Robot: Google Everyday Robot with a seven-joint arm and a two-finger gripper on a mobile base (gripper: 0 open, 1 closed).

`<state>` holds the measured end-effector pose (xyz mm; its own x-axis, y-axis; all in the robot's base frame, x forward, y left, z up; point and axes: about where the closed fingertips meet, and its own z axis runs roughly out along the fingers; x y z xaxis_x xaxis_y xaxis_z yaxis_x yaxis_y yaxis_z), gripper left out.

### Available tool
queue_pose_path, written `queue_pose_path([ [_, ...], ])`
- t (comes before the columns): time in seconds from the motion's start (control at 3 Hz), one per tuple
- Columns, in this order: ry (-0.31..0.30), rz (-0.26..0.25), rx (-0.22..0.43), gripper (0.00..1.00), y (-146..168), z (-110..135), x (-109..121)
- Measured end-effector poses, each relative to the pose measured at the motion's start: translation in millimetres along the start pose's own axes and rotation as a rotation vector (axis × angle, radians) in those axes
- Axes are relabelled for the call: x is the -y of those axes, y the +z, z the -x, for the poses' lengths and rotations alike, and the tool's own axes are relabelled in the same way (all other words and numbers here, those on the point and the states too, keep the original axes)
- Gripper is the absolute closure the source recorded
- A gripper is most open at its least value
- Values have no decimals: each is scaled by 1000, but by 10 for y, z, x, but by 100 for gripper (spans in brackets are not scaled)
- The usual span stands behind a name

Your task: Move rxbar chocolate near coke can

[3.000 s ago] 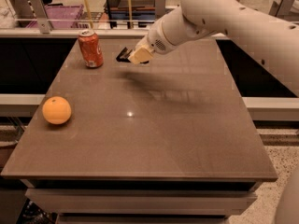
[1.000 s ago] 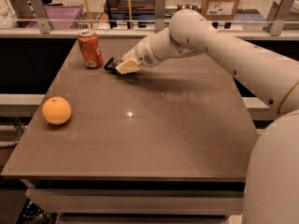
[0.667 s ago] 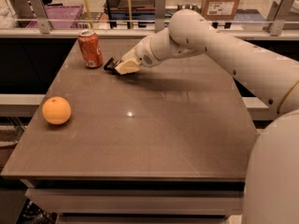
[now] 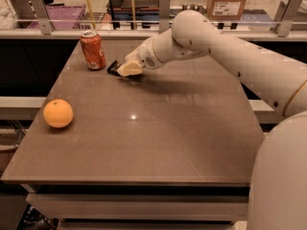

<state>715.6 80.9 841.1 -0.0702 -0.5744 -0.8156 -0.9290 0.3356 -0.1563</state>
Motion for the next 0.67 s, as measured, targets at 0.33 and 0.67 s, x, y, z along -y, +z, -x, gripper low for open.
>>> queue_pose_path([
  [0.33,0,4,0,0,21,2,-14],
  [0.67,0,4,0,0,22,2,-14],
])
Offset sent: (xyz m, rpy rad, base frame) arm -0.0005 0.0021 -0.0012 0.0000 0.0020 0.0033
